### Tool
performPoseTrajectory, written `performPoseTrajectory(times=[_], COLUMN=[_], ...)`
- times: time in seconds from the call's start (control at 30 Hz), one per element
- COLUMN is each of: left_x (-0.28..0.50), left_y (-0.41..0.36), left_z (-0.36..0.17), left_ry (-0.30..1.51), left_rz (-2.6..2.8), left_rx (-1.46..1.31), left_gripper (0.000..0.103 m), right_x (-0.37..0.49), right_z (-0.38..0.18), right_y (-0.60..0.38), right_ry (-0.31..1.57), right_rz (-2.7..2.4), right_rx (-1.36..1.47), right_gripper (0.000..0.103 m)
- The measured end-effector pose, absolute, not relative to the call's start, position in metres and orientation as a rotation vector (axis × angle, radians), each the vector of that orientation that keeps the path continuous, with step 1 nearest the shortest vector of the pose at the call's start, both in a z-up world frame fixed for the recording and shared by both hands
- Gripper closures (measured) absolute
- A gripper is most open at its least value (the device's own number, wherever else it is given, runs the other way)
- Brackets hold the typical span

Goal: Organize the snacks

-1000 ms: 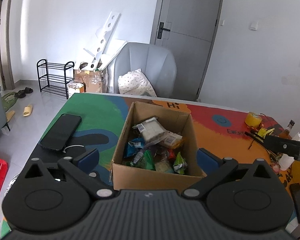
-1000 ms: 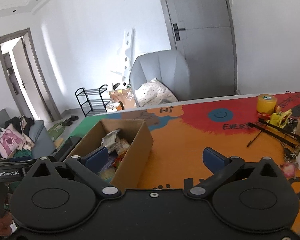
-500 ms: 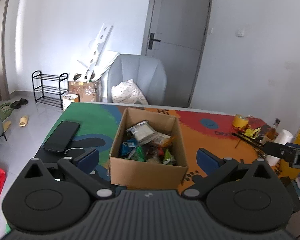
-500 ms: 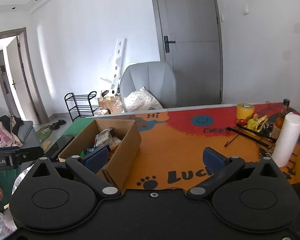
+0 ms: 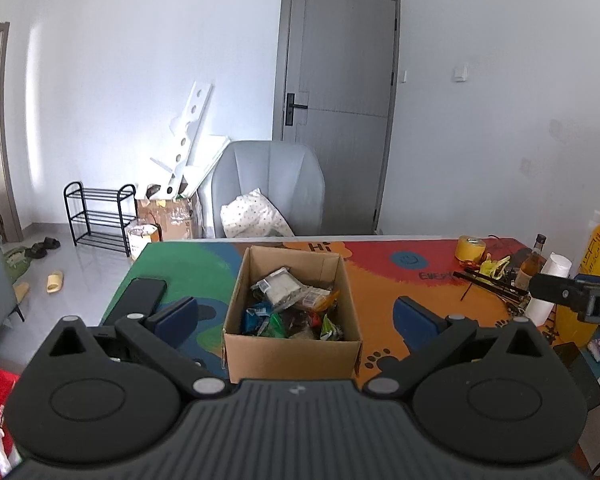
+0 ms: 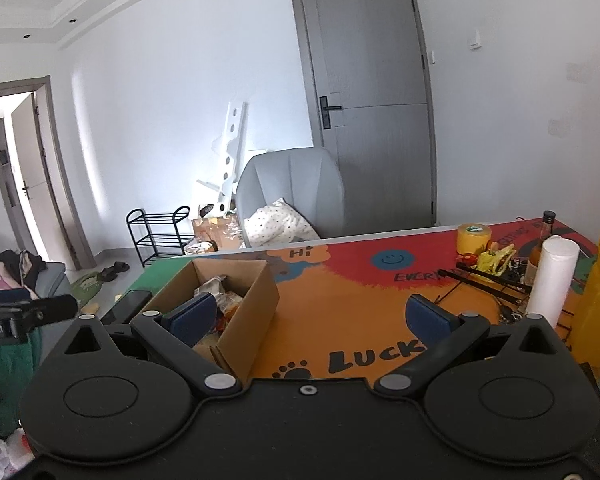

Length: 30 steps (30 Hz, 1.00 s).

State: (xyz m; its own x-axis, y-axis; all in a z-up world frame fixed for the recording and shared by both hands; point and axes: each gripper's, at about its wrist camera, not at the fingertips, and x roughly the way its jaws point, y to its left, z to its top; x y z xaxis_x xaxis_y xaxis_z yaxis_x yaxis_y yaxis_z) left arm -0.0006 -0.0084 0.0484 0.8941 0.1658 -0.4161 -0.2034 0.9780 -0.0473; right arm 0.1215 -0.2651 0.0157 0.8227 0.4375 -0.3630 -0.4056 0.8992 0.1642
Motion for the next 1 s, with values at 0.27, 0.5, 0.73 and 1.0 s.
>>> performPoseTrajectory(times=[0.27,0.5,0.73,1.0], left_x=[-0.013,-0.013,-0.012,-0.005], left_y=[-0.014,-0.013,-0.012,-0.011], left_z=[0.055,0.054,0.052,0.049], left_ry=[0.389,0.401,0.406,0.426], left_rz=[0.199,0.203,0.21,0.21], left_rx=[-0.068,-0.074,-0.065,-0.081], left_gripper=[0.0,0.0,0.0,0.0], right_x=[0.104,0.097,0.098,0.098], right_z=[0.023,0.027,0.026,0.026], right_y=[-0.268,-0.267,-0.269,-0.269], right_ry=[0.367,0.353,0.359,0.36], right_rz=[0.419,0.415,0.412,0.412], right_rx=[0.061,0.048,0.053,0.054], right_gripper=[0.0,0.0,0.0,0.0])
